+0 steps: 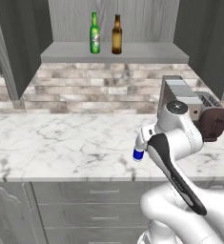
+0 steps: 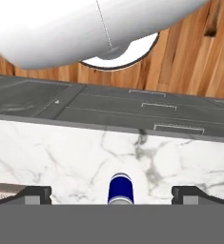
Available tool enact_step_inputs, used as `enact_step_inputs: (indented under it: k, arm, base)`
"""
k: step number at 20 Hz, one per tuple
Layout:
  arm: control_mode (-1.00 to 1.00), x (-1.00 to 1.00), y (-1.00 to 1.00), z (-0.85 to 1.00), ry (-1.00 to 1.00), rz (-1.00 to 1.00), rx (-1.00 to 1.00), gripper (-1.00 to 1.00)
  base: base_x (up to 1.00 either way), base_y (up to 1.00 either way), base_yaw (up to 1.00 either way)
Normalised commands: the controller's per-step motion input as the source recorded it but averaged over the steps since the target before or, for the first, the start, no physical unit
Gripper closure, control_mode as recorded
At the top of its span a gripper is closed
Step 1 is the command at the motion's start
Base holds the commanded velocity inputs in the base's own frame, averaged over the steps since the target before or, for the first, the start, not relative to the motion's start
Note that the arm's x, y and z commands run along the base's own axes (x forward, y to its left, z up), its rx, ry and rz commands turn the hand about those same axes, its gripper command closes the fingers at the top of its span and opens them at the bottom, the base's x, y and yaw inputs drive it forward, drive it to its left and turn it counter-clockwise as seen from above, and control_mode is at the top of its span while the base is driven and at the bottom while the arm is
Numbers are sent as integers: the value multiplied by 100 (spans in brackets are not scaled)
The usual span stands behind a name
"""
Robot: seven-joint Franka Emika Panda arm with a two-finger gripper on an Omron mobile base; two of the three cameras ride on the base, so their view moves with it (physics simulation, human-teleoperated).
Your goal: Sort all alcoholic drinks to one cabinet, and non-alcoholic drinks to the other.
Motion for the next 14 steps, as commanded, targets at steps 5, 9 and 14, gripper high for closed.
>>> enact_step_inputs:
  k: [5,9,14]
  arm:
    - [-100,19,-8,-22,0,0,1,-100]
    - [-100,11,-2,-24,0,0,0,-100]
    - [-100,22,0,-15,0,0,0,-100]
  base:
    - [0,0,0]
    - [0,0,0]
    - [0,0,0]
